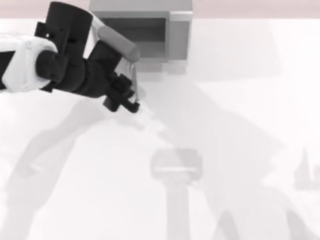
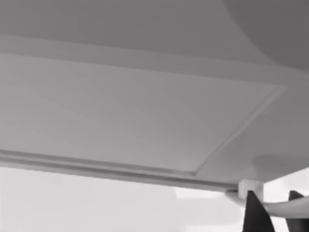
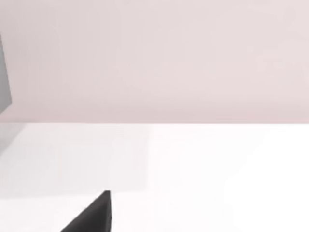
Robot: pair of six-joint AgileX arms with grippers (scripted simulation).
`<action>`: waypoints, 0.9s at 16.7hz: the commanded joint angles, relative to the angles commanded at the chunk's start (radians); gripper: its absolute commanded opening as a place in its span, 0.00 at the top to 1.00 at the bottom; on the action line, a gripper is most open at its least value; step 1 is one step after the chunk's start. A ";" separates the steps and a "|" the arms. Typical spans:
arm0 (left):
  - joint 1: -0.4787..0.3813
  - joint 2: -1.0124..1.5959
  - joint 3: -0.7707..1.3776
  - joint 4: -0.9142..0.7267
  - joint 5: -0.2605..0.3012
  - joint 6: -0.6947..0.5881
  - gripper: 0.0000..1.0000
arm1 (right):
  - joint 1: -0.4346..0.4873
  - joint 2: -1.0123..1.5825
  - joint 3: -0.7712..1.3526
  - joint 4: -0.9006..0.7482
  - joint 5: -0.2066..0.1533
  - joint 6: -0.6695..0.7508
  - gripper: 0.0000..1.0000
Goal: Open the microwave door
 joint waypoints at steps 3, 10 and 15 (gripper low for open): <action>0.000 0.000 0.000 0.000 0.000 0.000 1.00 | 0.000 0.000 0.000 0.000 0.000 0.000 0.00; 0.024 -0.007 -0.001 -0.022 0.047 0.063 1.00 | 0.000 0.000 0.000 0.000 0.000 0.000 0.00; 0.039 -0.008 -0.005 -0.035 0.064 0.092 1.00 | 0.000 0.000 0.000 0.000 0.000 0.000 0.00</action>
